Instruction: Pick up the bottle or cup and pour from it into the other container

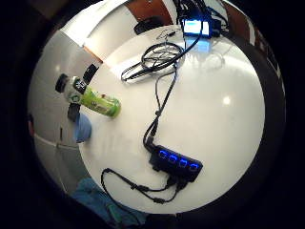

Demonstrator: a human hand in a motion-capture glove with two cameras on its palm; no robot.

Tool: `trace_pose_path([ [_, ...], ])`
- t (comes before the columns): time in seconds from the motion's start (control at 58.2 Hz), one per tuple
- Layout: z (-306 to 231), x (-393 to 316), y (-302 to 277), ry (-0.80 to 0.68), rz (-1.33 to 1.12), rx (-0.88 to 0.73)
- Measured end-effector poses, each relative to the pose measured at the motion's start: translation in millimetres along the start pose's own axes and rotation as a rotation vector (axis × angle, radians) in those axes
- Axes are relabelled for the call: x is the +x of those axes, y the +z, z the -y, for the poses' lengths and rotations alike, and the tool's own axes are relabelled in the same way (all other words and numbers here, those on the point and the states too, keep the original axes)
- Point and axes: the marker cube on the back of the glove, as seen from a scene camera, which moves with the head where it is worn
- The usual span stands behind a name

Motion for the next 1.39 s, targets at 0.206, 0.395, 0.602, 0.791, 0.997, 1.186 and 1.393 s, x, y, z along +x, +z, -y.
trace_pose_path([
  [0.206, 5.9, 9.0, 26.9, 0.004, 0.026, -0.04],
  [0.395, 10.7, 13.6, 54.8, 0.013, 0.05, -0.069],
  [0.602, 14.8, 12.9, 82.3, 0.018, 0.09, -0.117],
  [0.791, 17.2, 12.7, 103.2, 0.022, 0.122, -0.149],
  [0.997, 16.3, 14.2, 131.6, 0.049, 0.208, -0.179],
  [1.186, 28.3, 12.3, 152.4, 0.085, 0.403, -0.141],
  [1.393, 31.2, 10.8, 177.5, 0.099, 0.526, 0.082],
])
